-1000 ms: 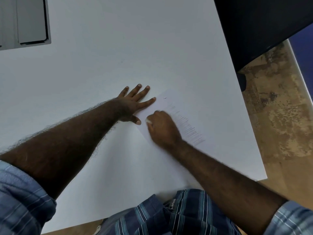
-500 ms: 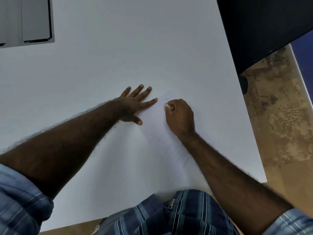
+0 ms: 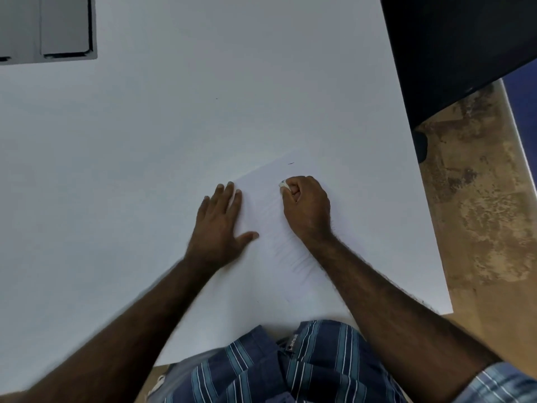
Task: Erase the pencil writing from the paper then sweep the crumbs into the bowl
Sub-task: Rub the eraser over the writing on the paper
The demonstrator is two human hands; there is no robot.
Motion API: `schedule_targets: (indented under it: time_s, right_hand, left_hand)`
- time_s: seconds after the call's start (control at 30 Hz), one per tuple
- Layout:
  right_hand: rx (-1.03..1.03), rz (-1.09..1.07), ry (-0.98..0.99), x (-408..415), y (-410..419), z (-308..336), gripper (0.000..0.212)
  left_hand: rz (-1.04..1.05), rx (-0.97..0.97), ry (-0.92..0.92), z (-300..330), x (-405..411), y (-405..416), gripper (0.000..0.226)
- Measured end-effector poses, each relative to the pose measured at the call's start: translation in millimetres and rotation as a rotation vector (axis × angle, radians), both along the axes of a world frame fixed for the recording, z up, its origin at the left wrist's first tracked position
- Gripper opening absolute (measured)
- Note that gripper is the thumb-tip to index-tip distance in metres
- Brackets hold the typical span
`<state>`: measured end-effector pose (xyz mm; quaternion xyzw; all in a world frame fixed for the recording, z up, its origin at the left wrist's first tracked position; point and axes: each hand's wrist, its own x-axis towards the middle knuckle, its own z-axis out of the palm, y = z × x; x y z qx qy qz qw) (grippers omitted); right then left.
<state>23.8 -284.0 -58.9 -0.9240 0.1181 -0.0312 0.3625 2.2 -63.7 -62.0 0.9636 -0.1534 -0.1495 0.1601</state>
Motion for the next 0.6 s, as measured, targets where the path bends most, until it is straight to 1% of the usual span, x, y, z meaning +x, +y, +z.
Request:
schedule_targets:
  time_s: [0.07, 0.17, 0.27, 0.4, 0.47, 0.53, 0.6]
  right_hand:
    - [-0.007, 0.014, -0.007, -1, 2, 0, 0.009]
    - [0.005, 0.087, -0.022, -3, 14, 0, 0.009]
    - [-0.01, 0.24, -0.033, -9, 36, 0, 0.011]
    - [-0.072, 0.424, -0.031, -5, 47, -2, 0.02]
    - [-0.126, 0.403, -0.076, 9, 37, 0, 0.015]
    - [-0.19, 0.263, -0.14, 25, 17, 1, 0.006]
    - [-0.2, 0.116, -0.12, 34, 6, 2, 0.006]
  left_hand:
    - [0.006, 0.033, 0.063, -3, -8, -3, 0.112]
    - [0.042, 0.041, 0.099, 1, -6, -7, 0.121]
    - [0.06, 0.103, 0.162, 7, -3, -12, 0.135]
    - [0.098, 0.125, 0.179, 12, -4, -17, 0.139]
    - [0.105, 0.136, 0.209, 14, -4, -18, 0.141]
    - [0.111, 0.162, 0.226, 17, -4, -21, 0.142]
    - [0.119, 0.183, 0.243, 19, -2, -25, 0.143]
